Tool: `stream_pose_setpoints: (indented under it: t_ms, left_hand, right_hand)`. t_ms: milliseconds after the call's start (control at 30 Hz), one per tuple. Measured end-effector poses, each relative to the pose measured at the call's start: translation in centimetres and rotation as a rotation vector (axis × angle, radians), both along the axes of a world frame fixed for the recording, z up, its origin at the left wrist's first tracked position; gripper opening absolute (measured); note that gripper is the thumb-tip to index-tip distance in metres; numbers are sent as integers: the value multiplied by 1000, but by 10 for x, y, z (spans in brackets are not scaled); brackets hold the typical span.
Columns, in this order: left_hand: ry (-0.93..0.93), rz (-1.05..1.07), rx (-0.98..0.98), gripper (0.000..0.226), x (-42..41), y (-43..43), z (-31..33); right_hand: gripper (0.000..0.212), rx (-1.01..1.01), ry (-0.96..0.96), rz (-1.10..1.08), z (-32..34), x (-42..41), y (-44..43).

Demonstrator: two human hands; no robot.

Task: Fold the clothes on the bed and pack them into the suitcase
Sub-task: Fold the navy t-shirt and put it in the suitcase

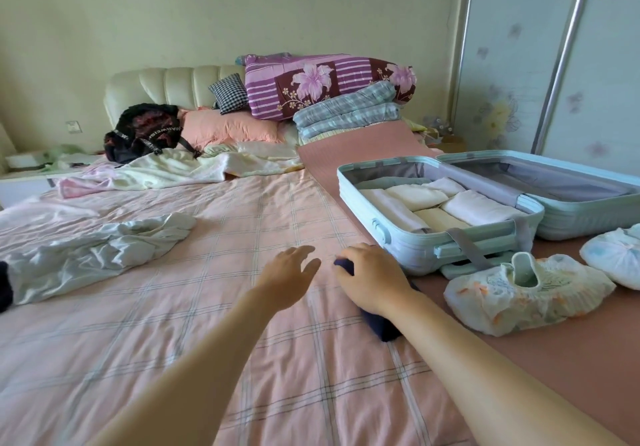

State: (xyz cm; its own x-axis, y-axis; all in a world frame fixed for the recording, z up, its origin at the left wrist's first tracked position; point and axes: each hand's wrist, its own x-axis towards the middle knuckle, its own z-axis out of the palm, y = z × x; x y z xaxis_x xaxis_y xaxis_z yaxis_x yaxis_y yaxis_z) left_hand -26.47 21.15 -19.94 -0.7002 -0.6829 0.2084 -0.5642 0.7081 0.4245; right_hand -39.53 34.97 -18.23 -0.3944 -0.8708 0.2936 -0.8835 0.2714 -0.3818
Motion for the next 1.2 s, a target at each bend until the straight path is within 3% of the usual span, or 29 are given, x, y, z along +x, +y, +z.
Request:
stream_pose_setpoints:
  t_ms: [133,433,667,833,900,967,1100,1200]
  left_hand:
    - [21,134,-42,35,75,-39,20]
    - [-152,409,-114,37,270,-148,31]
    - [-238,566,-127,53,359,-234,16]
    - [-333,473,-123,67,376,-281,-12]
    - [-369,469,-143,52,374,-289,-24]
    - [-313,501,-213,36,371,-291,-28]
    - [-157,558,-198,26,366,-277,-14]
    - [-195,497,-157,24,359,-247,5]
  right_hand:
    - [38,13,-124,126,7,62,-51]
    - [45,216,-50,385,14,195,-216]
    - [55,243,39,521,5,277,-336]
    - [88,330,184,513,-11,297,-402]
    - [98,415,250,477,-19,295,-414]
    - [87,416,315,465,-23,289,-418]
    - [37,302,336,494,-19,272,-399]
    - [36,276,412,475,-10,260,-365]
